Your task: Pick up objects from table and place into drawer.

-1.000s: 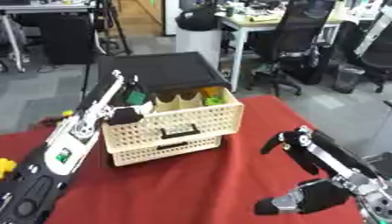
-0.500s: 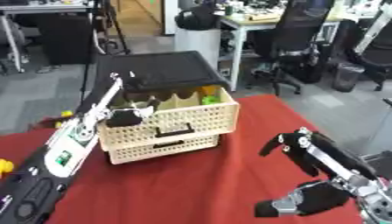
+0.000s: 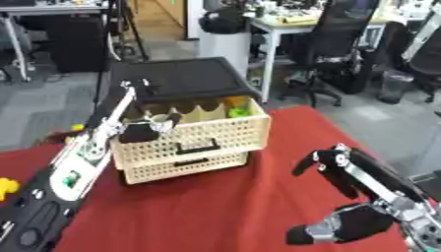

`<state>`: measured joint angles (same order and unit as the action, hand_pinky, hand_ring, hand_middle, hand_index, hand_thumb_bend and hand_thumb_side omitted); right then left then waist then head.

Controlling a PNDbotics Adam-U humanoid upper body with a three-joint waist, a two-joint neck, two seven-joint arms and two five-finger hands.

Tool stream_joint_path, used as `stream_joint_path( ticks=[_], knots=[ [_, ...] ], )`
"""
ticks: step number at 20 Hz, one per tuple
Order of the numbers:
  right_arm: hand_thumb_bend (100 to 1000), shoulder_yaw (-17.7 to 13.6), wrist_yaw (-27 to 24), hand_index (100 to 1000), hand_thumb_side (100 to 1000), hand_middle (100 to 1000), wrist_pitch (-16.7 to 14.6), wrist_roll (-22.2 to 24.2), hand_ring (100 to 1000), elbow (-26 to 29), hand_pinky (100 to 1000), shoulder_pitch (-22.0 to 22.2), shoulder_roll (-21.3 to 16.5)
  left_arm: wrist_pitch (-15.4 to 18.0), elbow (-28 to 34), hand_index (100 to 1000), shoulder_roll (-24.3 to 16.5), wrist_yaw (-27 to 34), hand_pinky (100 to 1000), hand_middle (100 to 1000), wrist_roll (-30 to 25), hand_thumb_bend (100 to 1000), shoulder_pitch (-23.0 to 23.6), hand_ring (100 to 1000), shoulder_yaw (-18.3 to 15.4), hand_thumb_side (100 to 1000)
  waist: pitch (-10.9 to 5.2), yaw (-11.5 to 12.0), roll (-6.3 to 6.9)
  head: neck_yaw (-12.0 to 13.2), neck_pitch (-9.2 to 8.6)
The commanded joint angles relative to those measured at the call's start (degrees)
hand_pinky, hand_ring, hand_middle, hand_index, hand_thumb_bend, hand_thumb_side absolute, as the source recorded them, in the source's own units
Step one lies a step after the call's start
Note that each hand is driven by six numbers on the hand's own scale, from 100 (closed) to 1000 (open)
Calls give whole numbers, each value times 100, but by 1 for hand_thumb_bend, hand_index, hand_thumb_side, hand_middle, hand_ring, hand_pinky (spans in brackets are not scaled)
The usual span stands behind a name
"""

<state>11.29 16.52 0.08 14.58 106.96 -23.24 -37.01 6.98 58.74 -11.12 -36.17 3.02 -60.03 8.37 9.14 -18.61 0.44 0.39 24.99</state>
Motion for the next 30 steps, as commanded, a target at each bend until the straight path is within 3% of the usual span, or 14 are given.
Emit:
stream_joint_path(
  ticks=[1,4,5,6,17,30],
  knots=[
    [1000,-57,7,664,602,100,-9,-5,100,30,100,-60,-104,-1,252,799,-153,188,685,672,-16,510,-112,723,26,295,-131,36,-50,-31,-14],
    [1000,-62,2,664,605,100,-9,-14,100,0,100,-30,-106,-41,481,795,-219,459,682,662,-94,502,-109,716,52,294,-189,109,-69,-62,19],
    [1000,-63,-1,663,613,100,-8,-17,100,-15,100,-11,-107,-61,567,793,-249,570,681,657,-124,463,-97,711,61,338,-225,142,-81,-79,49],
    [1000,-66,-4,663,609,100,-8,-22,100,-32,100,11,-110,-84,660,792,-283,690,680,655,-153,496,-81,709,71,292,-259,178,-91,-99,75],
    [1000,-78,6,661,620,100,-17,-64,100,-225,100,252,-160,-451,1571,754,-921,1853,652,595,-418,392,463,659,74,322,-671,697,-159,-335,394],
    [1000,91,-16,651,591,100,-7,91,100,-419,100,128,-75,-824,2371,753,-1531,2664,648,590,-349,304,1404,652,-261,375,-837,1481,-167,-588,609]
  ],
)
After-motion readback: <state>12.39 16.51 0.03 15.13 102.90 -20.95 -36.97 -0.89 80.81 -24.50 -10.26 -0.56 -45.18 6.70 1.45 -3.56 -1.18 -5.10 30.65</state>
